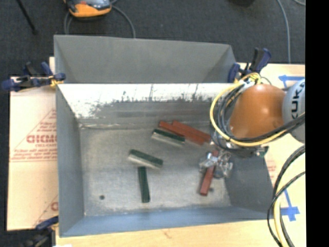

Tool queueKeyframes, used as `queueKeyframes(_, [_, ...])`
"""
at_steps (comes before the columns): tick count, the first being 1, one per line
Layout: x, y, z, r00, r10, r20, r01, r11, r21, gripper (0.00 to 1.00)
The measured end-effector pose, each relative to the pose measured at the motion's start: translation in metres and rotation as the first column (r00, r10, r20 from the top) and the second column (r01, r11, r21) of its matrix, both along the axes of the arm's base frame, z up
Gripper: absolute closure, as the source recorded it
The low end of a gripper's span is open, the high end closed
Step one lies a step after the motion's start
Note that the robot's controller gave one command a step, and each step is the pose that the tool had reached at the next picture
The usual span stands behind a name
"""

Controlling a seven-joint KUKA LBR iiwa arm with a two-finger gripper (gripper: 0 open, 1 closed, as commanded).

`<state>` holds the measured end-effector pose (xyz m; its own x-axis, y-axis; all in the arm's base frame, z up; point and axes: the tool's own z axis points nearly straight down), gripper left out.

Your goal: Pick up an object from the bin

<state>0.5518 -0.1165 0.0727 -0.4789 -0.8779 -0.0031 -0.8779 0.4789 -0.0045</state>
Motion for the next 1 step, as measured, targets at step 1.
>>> queueKeyframes(1, [0.0002,-0.0004,0.0038,1.000,-0.001,0.000,0.001,1.000,-0.001,1.00])
